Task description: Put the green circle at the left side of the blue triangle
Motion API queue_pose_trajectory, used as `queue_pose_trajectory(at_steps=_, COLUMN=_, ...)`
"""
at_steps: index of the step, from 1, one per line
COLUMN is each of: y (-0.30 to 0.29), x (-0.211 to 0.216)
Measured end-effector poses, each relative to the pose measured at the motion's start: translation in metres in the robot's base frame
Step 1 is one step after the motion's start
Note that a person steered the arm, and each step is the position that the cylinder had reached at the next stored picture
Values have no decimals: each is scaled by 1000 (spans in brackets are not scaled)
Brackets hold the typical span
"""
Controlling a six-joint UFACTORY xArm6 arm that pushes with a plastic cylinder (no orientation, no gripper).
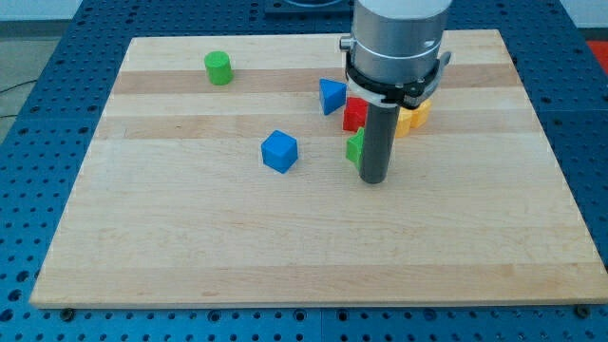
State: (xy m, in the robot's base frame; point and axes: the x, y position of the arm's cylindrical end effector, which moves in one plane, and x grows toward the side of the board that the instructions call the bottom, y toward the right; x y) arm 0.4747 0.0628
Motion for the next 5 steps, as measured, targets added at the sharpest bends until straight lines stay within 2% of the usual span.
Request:
queue_pose_trajectory(at_steps=1, y=-47, x=10)
queue_pose_trajectory(at_steps=2, y=-170, x=22)
queue_pose_trajectory(at_steps=3, y=-218, x=-46)
queue_pose_trajectory(at_steps=4, y=-218, x=-130)
queue_pose_trajectory(at_steps=5, y=-221, x=-168)
